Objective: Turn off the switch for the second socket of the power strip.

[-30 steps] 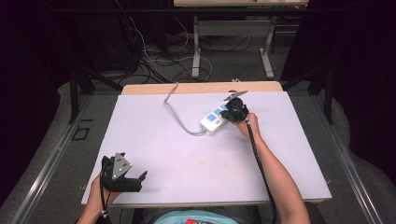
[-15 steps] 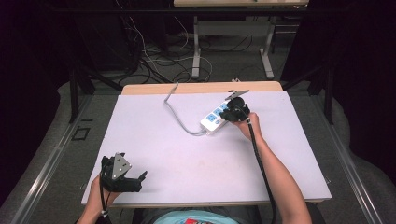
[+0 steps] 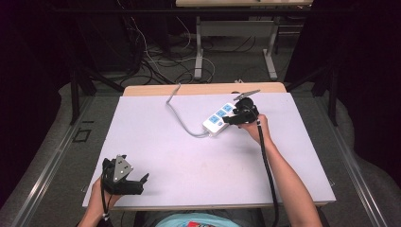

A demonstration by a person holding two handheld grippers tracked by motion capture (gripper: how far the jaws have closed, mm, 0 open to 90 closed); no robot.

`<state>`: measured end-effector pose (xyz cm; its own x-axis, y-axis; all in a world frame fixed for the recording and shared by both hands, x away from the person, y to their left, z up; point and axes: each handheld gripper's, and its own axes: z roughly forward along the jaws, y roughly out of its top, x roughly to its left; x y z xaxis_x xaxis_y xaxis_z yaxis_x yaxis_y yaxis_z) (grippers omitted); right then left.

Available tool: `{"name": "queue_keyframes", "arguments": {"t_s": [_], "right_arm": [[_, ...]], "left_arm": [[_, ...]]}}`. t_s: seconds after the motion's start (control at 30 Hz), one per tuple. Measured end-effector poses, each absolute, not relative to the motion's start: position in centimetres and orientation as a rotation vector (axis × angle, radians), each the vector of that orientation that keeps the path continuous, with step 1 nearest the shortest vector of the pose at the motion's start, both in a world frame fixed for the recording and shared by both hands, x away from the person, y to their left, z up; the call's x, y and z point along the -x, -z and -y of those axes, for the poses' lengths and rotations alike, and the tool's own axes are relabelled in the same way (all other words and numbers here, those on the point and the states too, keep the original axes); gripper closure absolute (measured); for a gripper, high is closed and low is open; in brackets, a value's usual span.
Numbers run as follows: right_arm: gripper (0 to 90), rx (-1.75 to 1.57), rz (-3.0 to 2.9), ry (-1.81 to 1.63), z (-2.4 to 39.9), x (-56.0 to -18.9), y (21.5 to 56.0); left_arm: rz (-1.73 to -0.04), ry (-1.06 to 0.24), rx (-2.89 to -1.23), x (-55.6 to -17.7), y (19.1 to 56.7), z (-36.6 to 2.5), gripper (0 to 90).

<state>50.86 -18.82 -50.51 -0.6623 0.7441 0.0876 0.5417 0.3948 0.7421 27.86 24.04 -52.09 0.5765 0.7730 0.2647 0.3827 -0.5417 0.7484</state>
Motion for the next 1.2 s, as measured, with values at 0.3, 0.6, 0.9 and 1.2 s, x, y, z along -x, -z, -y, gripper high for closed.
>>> {"name": "queue_keyframes", "arguments": {"t_s": [0.3,0.6,0.9,1.2], "right_arm": [[21.3,-1.108,-2.42,-1.146,19.5,-49.8,50.0],[15.1,-1.088,-2.442,-1.159,20.0,-48.3,49.4],[8.9,-1.038,-2.459,-1.162,20.2,-46.1,49.0],[5.4,-1.022,-2.47,-1.144,20.9,-44.0,48.8]], "left_arm": [[-0.926,-0.779,-2.166,-27.8,52.1,-24.1,0.8],[-0.929,-0.783,-2.162,-27.8,52.1,-24.2,0.8],[-0.924,-0.779,-2.164,-27.8,52.1,-24.2,0.8],[-0.924,-0.78,-2.168,-27.8,52.1,-24.1,0.7]]}}
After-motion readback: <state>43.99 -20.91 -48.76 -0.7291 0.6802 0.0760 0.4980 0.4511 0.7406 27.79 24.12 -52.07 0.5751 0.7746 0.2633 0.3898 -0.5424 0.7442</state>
